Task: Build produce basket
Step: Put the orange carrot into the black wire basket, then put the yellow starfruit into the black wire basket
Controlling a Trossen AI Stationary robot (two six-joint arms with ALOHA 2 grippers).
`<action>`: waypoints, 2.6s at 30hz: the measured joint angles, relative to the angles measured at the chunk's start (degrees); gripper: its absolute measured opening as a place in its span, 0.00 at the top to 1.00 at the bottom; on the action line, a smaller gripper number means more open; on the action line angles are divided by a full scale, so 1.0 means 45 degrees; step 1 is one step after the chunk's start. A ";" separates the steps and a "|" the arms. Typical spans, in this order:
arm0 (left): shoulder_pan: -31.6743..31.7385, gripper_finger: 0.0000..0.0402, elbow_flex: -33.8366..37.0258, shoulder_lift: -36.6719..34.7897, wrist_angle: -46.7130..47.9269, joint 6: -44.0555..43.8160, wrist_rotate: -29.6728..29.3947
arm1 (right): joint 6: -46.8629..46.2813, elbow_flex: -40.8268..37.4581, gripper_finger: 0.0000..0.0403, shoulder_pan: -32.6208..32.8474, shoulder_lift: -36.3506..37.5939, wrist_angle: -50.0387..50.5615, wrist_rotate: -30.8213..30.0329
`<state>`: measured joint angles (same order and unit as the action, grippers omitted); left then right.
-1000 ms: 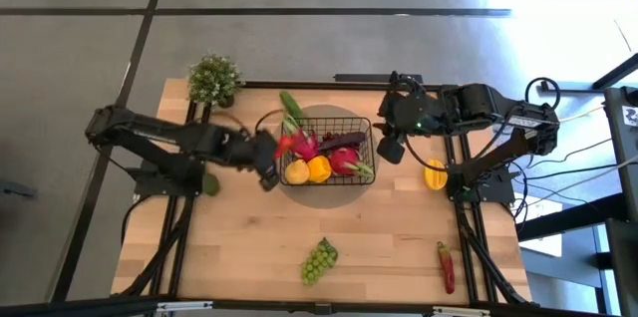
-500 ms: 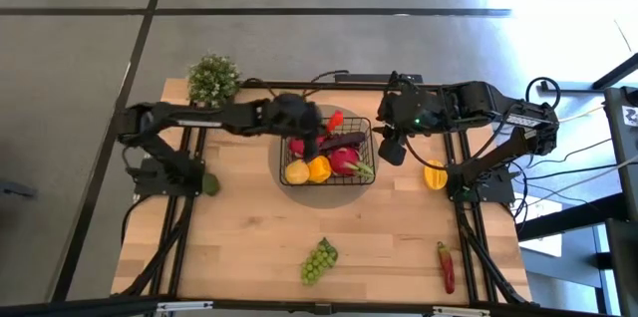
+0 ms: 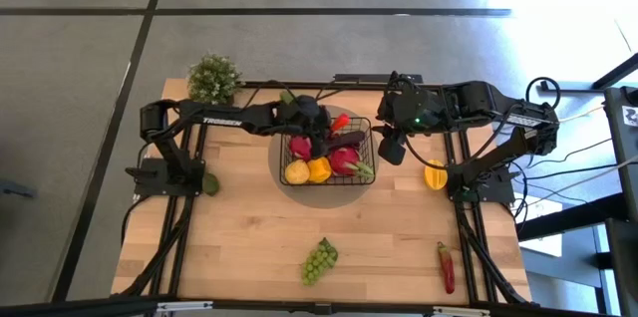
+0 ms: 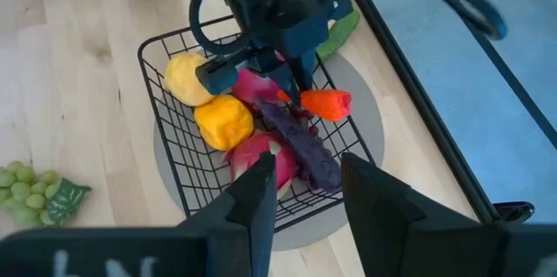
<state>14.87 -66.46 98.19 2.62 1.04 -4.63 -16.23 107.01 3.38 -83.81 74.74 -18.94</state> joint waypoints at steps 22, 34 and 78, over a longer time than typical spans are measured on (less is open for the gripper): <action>0.0195 0.87 0.0000 0.0000 0.0370 -0.0530 0.0444 | 0.0044 -0.0002 0.70 0.0000 0.0000 -0.0025 0.0010; 0.0190 0.98 0.0000 0.0000 0.0598 -0.0468 0.0205 | 0.0044 -0.0002 0.70 0.0000 0.0000 -0.0025 0.0015; -0.2559 0.71 0.0000 -0.5456 1.1552 -0.9438 0.2308 | -0.3010 -0.0036 0.70 0.0219 0.0145 0.3070 0.1389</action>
<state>3.36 -66.46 73.64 54.60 -41.43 5.75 -29.77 106.85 4.36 -83.16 88.56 -12.69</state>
